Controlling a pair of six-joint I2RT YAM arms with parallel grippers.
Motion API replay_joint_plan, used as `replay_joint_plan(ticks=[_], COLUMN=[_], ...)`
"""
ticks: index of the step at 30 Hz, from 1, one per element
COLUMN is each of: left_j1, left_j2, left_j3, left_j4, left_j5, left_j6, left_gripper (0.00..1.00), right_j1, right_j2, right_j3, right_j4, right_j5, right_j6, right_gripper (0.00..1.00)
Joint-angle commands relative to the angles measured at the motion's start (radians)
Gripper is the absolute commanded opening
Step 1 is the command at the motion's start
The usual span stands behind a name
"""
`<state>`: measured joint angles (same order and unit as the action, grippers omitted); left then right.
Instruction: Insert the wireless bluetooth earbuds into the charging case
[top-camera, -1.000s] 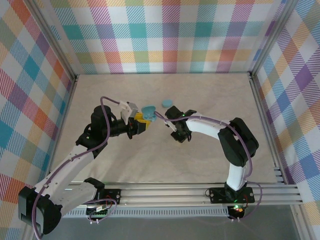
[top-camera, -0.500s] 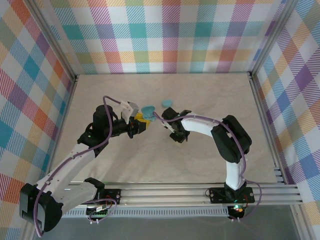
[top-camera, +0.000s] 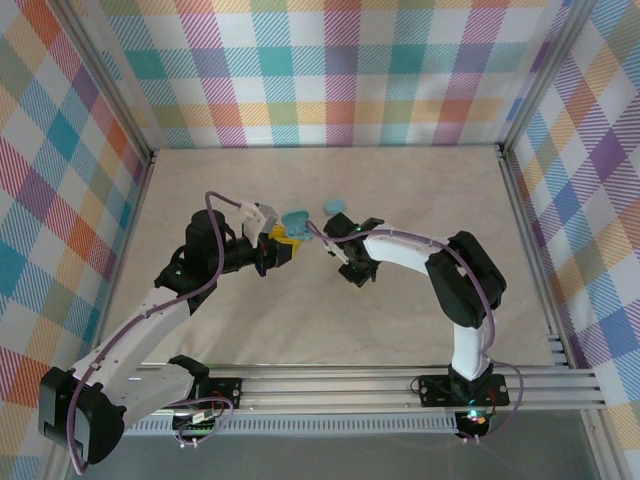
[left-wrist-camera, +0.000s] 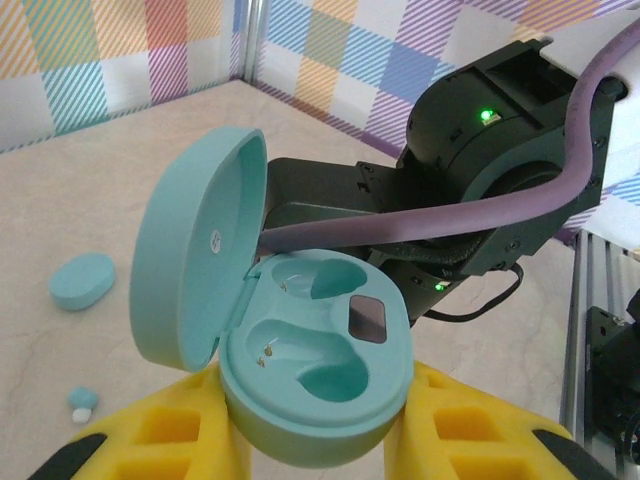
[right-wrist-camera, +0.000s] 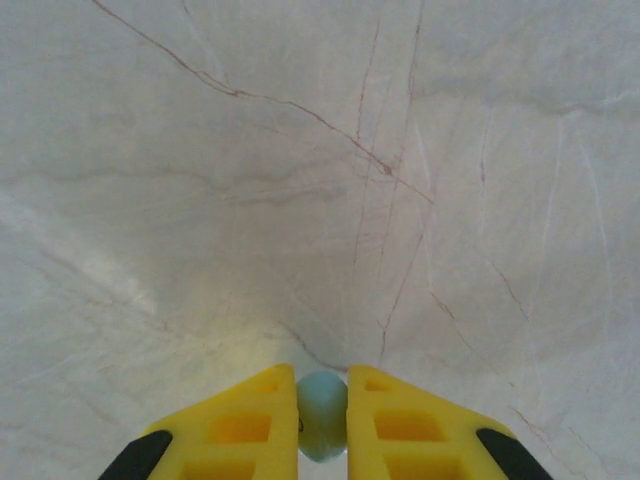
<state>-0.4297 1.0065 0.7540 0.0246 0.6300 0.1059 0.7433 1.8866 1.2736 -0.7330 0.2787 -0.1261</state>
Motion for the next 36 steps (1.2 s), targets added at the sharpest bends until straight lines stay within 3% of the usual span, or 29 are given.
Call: replay_joint_plan(ticks=[1,7,16,24,28,32,36], left_j1=[-0.007,-0.007,-0.007,-0.007,-0.007,-0.007,-0.007], left_j2=[-0.016,-0.035,-0.037,-0.035,-0.029,-0.028,-0.038], left_j3=[0.018,0.012,0.009,0.013,0.019,0.024,0.022], left_j4=[0.024,0.021,0.045,0.057,0.043,0.027,-0.001], left_j5=[0.074,0.077,0.107,0.115,0.112,0.112,0.102], left_j6=[0.02,0.015,-0.001,-0.021,-0.023,-0.021,-0.008], left_gripper=[0.0,0.0,0.0,0.0,0.0,0.0,0.0], right_j1=[-0.011,-0.047,-0.099,-0.076,-0.019,-0.034,-0.083], right_j2=[-0.094,-0.228,-0.566,-0.647,-0.622,-0.575,-0.462], right_j3=[0.031,0.01,-0.048,0.02,0.003,-0.088,-0.178], right_j4=[-0.014,-0.013,0.072,0.102,0.111,0.086,0.111], right_j5=[-0.095,-0.208,-0.437,-0.664,-0.613,-0.369,-0.337], right_j6=[0.073,0.158,0.288,0.302,0.296,0.325,0.411], right_gripper=[0.13,0.13,0.11,0.1,0.11,0.1,0.1])
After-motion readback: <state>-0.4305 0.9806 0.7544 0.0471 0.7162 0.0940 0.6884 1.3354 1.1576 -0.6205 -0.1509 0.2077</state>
